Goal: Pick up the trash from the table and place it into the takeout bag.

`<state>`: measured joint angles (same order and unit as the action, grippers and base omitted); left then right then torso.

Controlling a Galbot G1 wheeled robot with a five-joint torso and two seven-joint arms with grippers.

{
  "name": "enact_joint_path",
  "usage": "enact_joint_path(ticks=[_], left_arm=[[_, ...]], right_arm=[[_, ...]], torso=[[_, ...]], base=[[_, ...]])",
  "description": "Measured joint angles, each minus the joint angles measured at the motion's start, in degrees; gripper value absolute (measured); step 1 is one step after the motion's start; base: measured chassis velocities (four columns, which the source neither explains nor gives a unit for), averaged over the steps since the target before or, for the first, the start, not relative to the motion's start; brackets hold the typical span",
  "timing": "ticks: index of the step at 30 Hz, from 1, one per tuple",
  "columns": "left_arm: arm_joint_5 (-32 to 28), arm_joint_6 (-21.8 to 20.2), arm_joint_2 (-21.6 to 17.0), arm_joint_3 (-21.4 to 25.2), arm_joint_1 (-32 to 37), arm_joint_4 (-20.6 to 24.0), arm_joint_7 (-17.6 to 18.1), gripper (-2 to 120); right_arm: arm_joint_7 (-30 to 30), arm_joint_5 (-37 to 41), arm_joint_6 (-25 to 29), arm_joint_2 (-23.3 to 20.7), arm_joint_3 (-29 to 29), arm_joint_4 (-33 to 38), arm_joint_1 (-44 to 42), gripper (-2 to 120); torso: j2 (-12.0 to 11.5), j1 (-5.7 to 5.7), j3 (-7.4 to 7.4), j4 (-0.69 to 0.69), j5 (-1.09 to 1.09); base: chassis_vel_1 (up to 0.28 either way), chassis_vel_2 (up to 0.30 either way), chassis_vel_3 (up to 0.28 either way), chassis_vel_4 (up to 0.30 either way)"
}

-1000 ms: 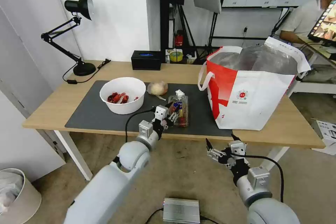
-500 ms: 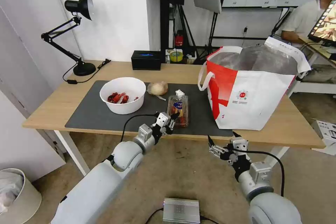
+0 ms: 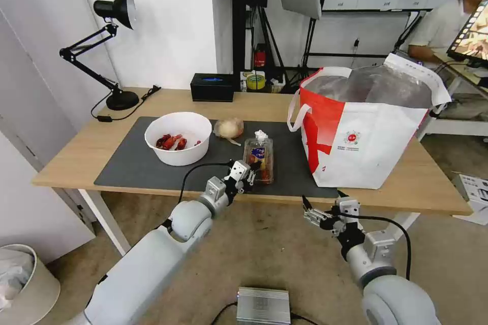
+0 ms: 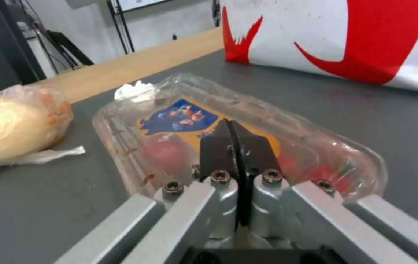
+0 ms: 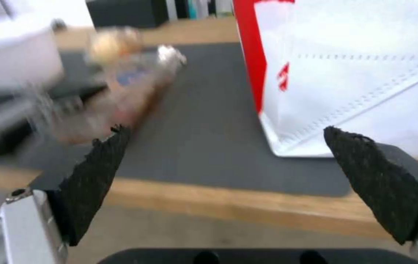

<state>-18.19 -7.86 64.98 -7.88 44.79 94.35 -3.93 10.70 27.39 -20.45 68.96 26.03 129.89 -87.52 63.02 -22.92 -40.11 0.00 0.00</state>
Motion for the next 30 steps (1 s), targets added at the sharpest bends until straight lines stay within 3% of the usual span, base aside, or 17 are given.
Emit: enact_joint_path(ticks=[3,13,30], left_arm=[[-0.1,0.0,-0.5,-0.7,-0.2,0.0,0.1,0],[-1.0,0.1,0.0,-4.3,-3.6,-1.3,0.1,0],[-1.7,0.2,-0.8,-4.5,-4.3,-1.3,0.4,0]], right_arm=[[0.9,9.7,2.2,0.0,0.5,-0.9,2.0,100],[3.3,27.4,5.4,0.4,1.9,-1.3,6.0,100],[5.7,41.9,4.1,-0.3,0.4,-7.0,15.0,100]], torso=[[0.0,0.00,0.00,0.00,0.00],[0.0,0.00,0.00,-0.01,0.00],[0.0,0.00,0.00,0.00,0.00]], base=[[0.000,0.000,0.000,0.000],[0.000,0.000,0.000,0.000],[0.000,0.000,0.000,0.000]])
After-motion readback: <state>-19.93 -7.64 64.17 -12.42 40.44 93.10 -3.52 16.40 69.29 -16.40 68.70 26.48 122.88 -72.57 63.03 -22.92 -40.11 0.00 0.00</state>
